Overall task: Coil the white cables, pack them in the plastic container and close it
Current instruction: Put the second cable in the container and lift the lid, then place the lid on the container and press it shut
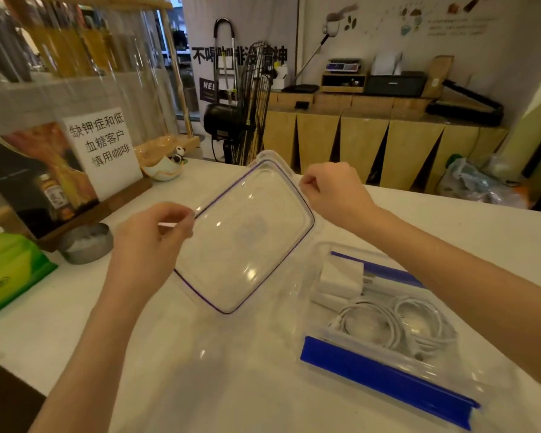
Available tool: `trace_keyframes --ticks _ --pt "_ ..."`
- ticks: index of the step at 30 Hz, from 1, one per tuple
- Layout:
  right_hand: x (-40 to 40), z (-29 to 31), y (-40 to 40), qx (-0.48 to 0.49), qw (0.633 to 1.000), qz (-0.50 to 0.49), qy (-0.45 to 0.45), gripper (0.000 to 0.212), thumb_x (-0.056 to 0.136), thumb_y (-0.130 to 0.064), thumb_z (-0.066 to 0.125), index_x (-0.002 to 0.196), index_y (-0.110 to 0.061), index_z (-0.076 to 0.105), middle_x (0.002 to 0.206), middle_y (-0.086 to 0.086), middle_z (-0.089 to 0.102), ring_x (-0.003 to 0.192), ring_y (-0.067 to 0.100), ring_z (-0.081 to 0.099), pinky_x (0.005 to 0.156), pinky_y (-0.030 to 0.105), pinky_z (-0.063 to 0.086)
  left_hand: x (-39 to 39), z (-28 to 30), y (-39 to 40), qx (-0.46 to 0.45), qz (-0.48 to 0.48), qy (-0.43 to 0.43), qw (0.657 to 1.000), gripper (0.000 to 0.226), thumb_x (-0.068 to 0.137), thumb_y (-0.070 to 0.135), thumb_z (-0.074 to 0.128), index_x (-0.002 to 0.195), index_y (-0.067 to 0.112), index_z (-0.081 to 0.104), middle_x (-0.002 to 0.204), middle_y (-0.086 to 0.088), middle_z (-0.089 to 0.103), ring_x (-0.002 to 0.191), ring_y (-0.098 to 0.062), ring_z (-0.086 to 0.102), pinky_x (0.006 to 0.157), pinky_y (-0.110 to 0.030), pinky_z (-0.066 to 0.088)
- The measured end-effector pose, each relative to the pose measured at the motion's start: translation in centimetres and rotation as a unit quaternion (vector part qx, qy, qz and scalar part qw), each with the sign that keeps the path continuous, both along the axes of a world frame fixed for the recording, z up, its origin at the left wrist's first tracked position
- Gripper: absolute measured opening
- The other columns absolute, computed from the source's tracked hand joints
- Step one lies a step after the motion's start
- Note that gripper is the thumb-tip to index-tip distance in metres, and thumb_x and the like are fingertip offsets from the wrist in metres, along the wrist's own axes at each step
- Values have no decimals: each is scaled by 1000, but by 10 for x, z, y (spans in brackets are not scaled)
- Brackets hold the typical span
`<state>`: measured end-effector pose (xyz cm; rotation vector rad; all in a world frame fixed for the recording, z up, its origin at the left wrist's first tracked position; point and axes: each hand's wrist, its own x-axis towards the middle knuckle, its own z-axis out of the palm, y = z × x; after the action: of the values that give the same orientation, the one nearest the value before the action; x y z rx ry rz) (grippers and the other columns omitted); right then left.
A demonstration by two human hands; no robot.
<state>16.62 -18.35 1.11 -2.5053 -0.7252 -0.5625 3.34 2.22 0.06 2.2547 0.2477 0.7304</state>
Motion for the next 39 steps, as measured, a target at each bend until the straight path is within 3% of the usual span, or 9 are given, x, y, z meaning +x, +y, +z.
trace_keyframes --ticks 3,8,12,15,17,19,23,26,39 --pt "-21 19 -28 62 996 -11 -69 15 90 -16 52 92 -7 64 81 4 62 72 16 55 65 26 42 2 18 -14 -67 -82 -36 994 17 88 21 55 78 34 52 82 9 70 84 -9 67 80 -39 51" --pt "-62 35 -83 114 982 -64 -136 17 92 -21 47 102 -10 57 91 6 63 78 21 57 68 37 50 -5 35 -51 -45 -192 -119 973 24 84 14 59 100 31 61 85 20 70 91 1 65 80 -12 51" --pt "-102 27 -120 226 974 -33 5 20 95 -31 40 100 -36 58 90 -18 65 91 10 60 79 37 51 -8 31 -83 33 -235 -175 955 32 76 28 63 107 24 57 96 25 57 89 22 54 76 3 40" --pt "-128 12 -137 351 930 -21 108 22 90 -39 41 94 -49 60 98 -27 66 106 0 56 94 31 43 -6 19 -96 91 -291 -186 934 34 77 34 60 107 20 58 102 23 55 97 18 54 83 -1 41" --pt "-146 1 -150 396 906 -33 143 26 78 -57 50 100 -48 61 105 -26 65 113 2 52 99 36 41 -5 8 -99 91 -328 -190 921 34 75 34 61 105 19 60 106 18 58 101 9 57 88 -5 43" --pt "-160 -5 -161 421 890 4 175 53 50 -77 55 96 -52 64 105 -29 66 111 -2 55 96 30 44 -5 -3 -101 82 -354 -191 912 34 72 34 64 102 17 63 105 16 61 101 5 60 91 -10 43" --pt "-175 -23 -172 386 897 -30 212 91 19 -86 56 102 -51 57 85 -43 64 93 -18 57 93 17 39 -12 -29 -104 44 -404 -177 897 38 70 33 69 101 13 66 102 21 68 96 -1 64 87 -16 47" --pt "-190 -44 -173 331 918 -62 211 82 35 -83 59 113 -60 48 119 -39 54 116 -10 48 94 16 43 -15 -41 -102 41 -416 -158 895 39 68 34 70 103 17 63 106 20 65 95 -3 65 84 -19 50" --pt "-197 -68 -179 237 950 -89 184 83 46 -83 54 123 -59 36 129 -45 38 120 -17 37 85 15 41 -14 -58 -101 44 -423 -113 898 32 69 37 70 99 25 67 104 23 66 97 -3 63 83 -17 51"
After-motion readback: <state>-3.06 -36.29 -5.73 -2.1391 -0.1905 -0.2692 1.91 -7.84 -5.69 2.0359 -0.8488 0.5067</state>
